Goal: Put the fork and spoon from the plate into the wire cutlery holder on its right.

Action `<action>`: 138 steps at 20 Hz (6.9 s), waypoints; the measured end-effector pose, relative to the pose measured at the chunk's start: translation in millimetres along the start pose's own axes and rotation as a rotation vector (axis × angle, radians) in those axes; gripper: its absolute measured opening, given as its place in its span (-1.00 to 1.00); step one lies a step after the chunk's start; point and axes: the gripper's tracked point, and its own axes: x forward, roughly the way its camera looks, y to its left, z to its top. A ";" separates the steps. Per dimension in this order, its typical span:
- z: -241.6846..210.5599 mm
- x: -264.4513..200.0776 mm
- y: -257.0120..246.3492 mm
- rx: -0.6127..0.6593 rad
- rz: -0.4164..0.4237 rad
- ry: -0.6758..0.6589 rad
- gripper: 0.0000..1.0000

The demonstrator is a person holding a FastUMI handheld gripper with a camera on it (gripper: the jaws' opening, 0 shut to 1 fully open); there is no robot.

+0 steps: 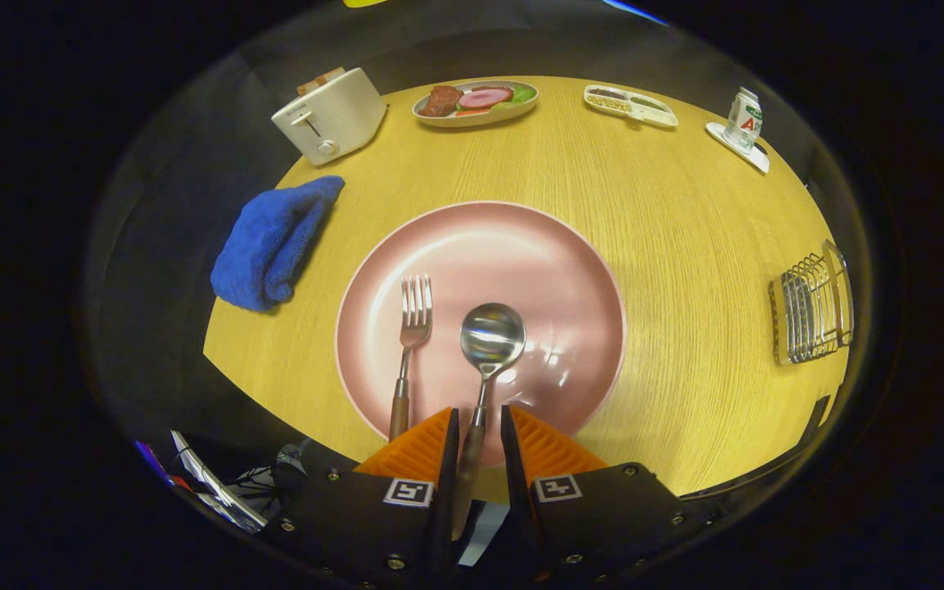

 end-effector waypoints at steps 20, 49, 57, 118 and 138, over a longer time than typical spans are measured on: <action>40.5 -24.7 -30.5 0.164 -0.014 -0.125 -0.93; 38.2 -133.6 -237.8 0.838 -0.120 -0.306 -0.93; 39.9 -135.7 -243.1 0.843 -0.159 -0.302 -0.83; 33.1 -10.1 59.6 0.194 0.157 0.066 -0.66; 5.4 23.1 61.7 0.109 0.120 0.172 -0.78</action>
